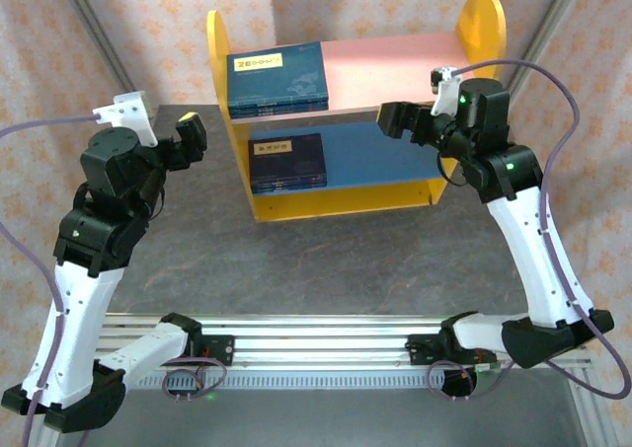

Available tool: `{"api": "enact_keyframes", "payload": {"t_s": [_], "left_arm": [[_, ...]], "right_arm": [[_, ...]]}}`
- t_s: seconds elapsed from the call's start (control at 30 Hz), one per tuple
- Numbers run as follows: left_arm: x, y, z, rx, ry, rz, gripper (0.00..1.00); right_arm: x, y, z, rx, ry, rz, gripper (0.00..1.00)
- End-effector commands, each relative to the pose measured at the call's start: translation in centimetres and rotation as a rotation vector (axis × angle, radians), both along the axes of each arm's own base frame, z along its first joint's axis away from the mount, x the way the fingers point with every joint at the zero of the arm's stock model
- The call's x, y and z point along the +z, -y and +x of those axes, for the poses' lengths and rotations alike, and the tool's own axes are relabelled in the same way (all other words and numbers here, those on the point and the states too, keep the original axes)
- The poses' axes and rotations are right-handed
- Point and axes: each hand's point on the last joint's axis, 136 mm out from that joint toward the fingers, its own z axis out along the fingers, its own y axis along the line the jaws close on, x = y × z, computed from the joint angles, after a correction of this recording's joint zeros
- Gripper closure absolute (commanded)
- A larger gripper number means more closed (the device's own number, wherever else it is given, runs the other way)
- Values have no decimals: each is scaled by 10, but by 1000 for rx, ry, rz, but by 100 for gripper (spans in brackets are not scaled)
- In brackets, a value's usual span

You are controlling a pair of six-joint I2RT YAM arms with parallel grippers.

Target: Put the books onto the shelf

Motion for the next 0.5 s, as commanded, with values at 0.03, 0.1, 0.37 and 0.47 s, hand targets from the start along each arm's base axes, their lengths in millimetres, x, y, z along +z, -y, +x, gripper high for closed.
{"api": "enact_keyframes", "payload": {"t_s": [0.03, 0.1, 0.37, 0.47], "left_arm": [[-20, -3, -6, 10, -63, 17, 1], [-21, -3, -8, 6, -68, 11, 1], [-35, -8, -20, 21, -111, 19, 1], [-44, -13, -24, 43, -134, 34, 1]], "right_arm": [[7, 4, -2, -8, 37, -9, 6], [9, 0, -1, 9, 37, 2, 5], [6, -16, 4, 78, 17, 63, 6], [-2, -17, 3, 82, 3, 60, 7]]}}
